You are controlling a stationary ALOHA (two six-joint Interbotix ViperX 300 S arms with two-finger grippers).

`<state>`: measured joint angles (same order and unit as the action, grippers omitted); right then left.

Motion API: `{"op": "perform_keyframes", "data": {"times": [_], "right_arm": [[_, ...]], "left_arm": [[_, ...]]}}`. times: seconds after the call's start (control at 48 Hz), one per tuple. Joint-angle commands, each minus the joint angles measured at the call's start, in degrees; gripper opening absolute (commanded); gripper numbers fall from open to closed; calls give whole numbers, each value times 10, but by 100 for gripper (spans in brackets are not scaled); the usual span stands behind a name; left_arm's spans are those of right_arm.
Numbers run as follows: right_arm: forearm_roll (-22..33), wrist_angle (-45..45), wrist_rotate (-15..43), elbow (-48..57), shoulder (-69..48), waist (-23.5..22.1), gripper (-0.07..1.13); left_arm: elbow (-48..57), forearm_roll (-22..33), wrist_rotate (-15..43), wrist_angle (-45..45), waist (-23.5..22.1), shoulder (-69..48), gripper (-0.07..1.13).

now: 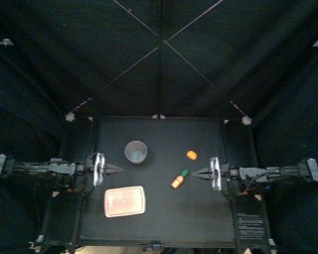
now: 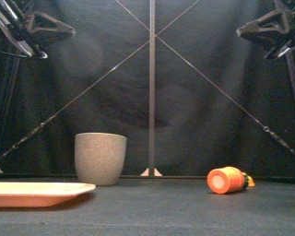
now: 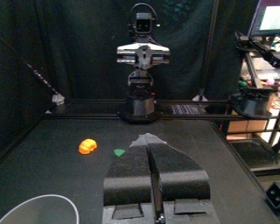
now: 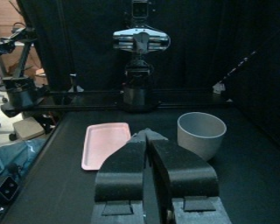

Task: Pick the carrot then place it in the grey bowl
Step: Pick the carrot

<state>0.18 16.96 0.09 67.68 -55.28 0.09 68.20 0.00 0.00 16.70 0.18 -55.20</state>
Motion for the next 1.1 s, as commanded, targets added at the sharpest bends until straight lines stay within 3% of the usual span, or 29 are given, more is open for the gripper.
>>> {"op": "perform_keyframes", "data": {"times": [0.021,0.188,0.438,0.583,0.854,1.104], "right_arm": [[1,-2,4,1,28,-4,0],[2,-61,7,-16,120,6,3],[39,-238,10,-88,221,19,15],[9,-257,15,-99,243,18,42],[-34,-239,17,-98,287,16,105],[-33,-224,14,-127,359,11,103]], "left_arm": [[-11,4,-1,0,20,-17,-5],[-2,6,-1,-16,25,-40,-2],[2,5,0,-55,25,-60,-1],[1,4,1,-59,27,-61,-1],[4,4,1,-63,29,-61,-1],[4,4,1,-62,30,-61,-1]]}}
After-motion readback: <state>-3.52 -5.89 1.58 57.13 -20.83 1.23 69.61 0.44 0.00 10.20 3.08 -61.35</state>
